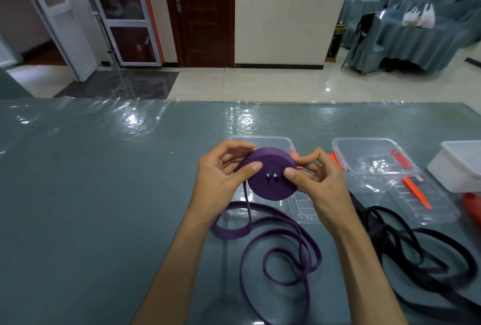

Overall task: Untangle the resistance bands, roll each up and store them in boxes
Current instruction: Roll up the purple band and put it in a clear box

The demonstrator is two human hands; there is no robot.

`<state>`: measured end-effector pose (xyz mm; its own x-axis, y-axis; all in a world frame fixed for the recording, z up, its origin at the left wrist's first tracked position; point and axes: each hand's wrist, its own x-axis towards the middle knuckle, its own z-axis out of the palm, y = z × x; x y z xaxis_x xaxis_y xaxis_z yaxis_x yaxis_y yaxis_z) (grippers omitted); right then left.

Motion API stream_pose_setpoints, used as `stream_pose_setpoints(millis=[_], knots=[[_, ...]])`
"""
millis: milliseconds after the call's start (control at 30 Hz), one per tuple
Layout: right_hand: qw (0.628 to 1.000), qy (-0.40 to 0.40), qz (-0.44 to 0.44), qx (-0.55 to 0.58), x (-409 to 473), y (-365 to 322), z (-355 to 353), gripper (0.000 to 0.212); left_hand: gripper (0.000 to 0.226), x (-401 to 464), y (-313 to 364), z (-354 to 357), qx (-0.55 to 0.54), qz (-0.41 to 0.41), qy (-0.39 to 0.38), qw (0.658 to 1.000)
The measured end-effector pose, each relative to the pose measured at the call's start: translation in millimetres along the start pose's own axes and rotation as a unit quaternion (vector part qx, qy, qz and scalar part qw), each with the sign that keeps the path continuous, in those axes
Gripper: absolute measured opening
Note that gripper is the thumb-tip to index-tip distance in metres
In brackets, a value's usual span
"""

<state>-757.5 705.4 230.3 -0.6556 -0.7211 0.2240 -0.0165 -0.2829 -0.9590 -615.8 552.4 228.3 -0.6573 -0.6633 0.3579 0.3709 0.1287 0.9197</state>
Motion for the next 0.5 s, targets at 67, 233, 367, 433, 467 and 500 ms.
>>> stream_pose_setpoints(millis=[67,233,367,433,467,500], knots=[[1.000,0.016,0.002,-0.003,1.4,-5.3,-0.5,0.030,0.029,-1.7,-1.9,3.1,-0.005,-0.005,0.009,1.000],[0.995,0.078,-0.055,-0.005,1.6,-6.1,6.7,0.034,0.029,-2.1,-4.9,3.7,-0.021,-0.032,0.006,0.999],[0.998,0.054,-0.034,-0.025,-1.8,-4.7,8.4,0.020,0.032,0.9,-1.0,-5.5,-0.017,-0.039,-0.018,0.999],[0.999,-0.002,-0.001,-0.043,-0.3,-10.0,4.6,0.025,0.028,2.2,1.2,-7.7,-0.008,-0.031,-0.002,0.999],[0.999,-0.020,0.009,-0.050,0.9,-13.3,2.8,0.030,0.027,2.7,1.1,-7.5,-0.004,-0.029,0.014,0.999],[0.998,-0.027,0.008,-0.054,2.8,-14.7,1.4,0.033,0.025,2.9,0.1,-6.4,-0.006,-0.027,0.030,0.999]])
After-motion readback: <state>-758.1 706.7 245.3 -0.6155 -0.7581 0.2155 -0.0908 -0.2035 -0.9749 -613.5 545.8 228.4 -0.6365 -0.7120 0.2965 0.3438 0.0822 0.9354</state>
